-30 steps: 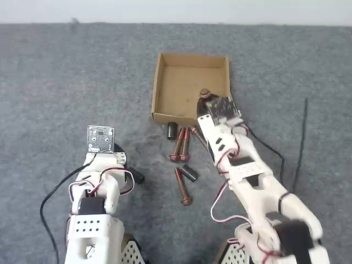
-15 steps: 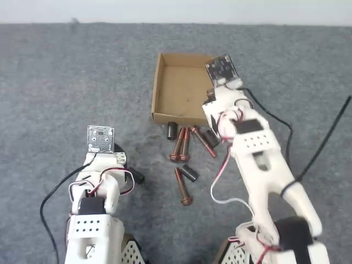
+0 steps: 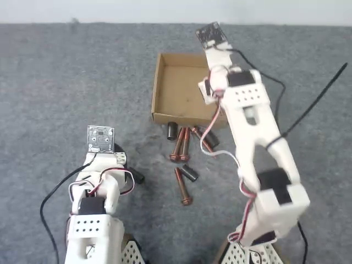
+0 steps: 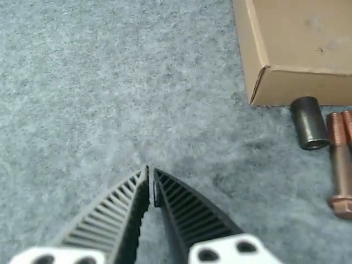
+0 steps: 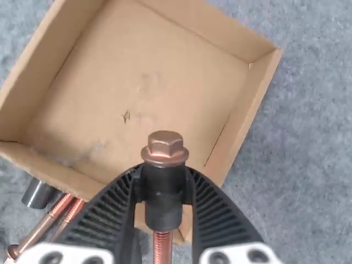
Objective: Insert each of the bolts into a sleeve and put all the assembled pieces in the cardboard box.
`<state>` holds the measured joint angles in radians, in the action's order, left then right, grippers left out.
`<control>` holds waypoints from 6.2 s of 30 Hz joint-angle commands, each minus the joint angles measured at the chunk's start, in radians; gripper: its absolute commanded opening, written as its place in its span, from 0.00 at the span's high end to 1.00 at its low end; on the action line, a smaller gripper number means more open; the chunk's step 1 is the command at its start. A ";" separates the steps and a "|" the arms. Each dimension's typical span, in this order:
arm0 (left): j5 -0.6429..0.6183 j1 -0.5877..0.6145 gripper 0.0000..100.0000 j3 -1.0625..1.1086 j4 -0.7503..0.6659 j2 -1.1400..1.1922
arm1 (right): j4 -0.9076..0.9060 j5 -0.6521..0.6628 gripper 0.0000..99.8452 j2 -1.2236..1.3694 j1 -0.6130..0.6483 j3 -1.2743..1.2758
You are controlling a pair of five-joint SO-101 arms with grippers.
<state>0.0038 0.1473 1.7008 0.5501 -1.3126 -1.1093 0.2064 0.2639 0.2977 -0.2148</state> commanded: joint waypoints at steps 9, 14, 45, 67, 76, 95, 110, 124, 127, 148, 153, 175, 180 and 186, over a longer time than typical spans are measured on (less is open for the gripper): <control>0.006 0.003 0.99 -0.008 -0.002 -0.017 | -0.191 0.014 0.98 0.384 -0.015 -0.614; 0.006 0.003 0.99 -0.008 -0.002 -0.017 | -0.239 0.009 0.85 0.526 -0.013 -0.750; 0.006 0.049 0.99 -0.008 -0.005 -0.017 | -0.690 -0.014 0.99 0.476 -0.088 -0.856; 0.006 0.049 0.99 -0.008 -0.005 -0.017 | -0.665 -0.015 0.99 -0.015 -0.016 -0.100; 0.006 0.049 0.99 -0.008 -0.005 -0.017 | -0.469 -0.014 0.99 -0.165 0.012 0.250; 0.006 0.049 0.99 -0.008 -0.005 -0.017 | -0.131 0.020 0.99 -0.160 0.171 0.468; 0.006 0.049 0.99 -0.008 -0.005 -0.017 | -0.008 0.149 0.89 -0.145 0.105 0.468; 0.006 0.049 0.99 -0.008 -0.005 -0.017 | 0.102 0.270 0.89 0.025 0.077 0.462; 0.006 0.049 0.99 -0.008 -0.005 -0.017 | 0.101 0.270 0.89 0.027 0.079 0.462; 0.006 0.049 0.99 -0.008 -0.005 -0.017 | 0.094 0.279 0.89 0.044 0.031 0.462; 0.006 0.049 0.99 -0.008 -0.005 -0.017 | 0.077 0.368 0.89 0.073 0.041 0.419; 0.006 0.051 0.99 -0.008 -0.003 -0.017 | -0.082 0.212 0.99 0.168 -0.067 0.258; 0.006 0.051 0.99 -0.008 -0.003 -0.017 | -0.159 0.160 0.99 0.088 -0.147 0.261; 0.006 0.051 0.99 -0.008 -0.003 -0.017 | -0.150 0.133 0.99 -0.002 -0.225 0.365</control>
<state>0.0054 0.1933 1.7008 0.5501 -1.3126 -1.2597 0.3537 0.3652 0.1043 0.1227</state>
